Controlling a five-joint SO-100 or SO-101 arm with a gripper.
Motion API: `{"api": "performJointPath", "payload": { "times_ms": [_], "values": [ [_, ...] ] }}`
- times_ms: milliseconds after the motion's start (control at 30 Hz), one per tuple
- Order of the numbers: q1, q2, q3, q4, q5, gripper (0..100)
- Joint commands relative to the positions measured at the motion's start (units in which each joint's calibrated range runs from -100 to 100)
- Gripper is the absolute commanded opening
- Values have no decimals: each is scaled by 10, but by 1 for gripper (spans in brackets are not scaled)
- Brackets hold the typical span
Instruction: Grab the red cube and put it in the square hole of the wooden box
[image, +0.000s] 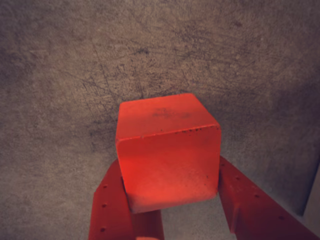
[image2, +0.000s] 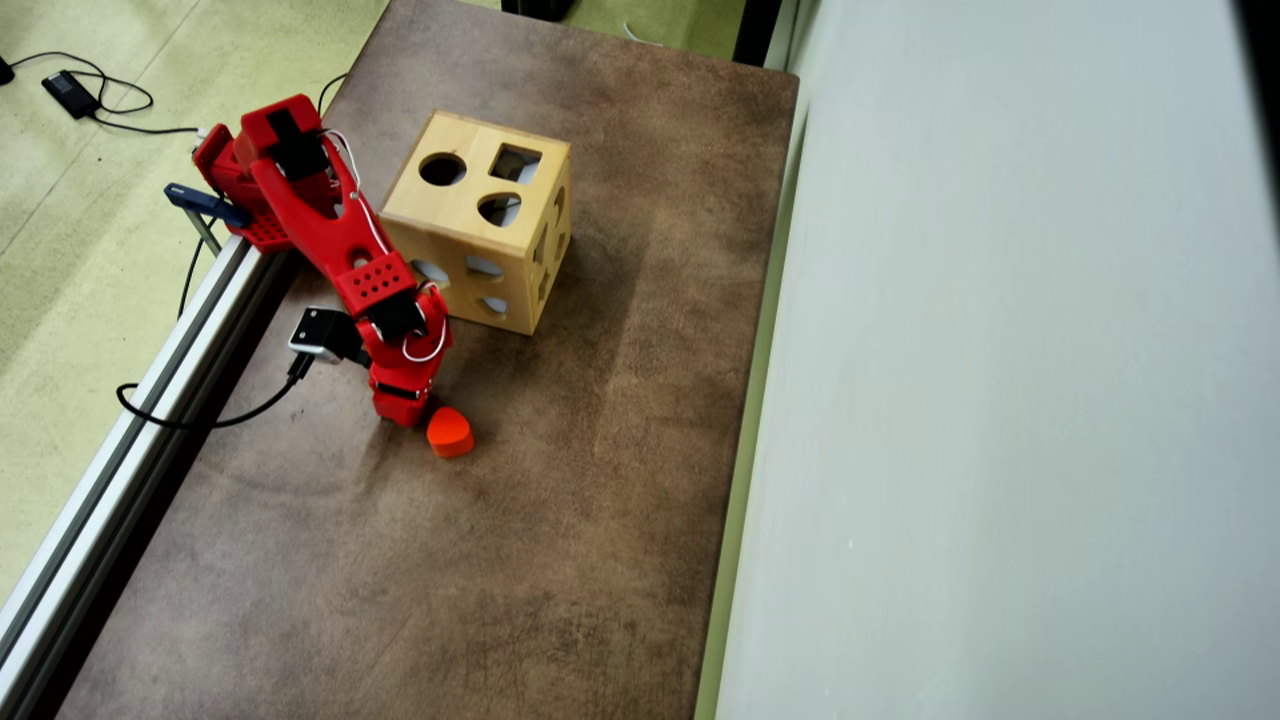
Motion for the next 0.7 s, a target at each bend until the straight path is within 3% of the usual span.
{"api": "performJointPath", "payload": {
  "times_ms": [0, 200, 367, 667],
  "values": [
    [-2, -27, -16, 6, 3, 1],
    [0, -40, -14, 8, 3, 3],
    [-1, -147, -7, 12, 3, 3],
    [-3, -313, -18, 115, 3, 3]
  ]
}}
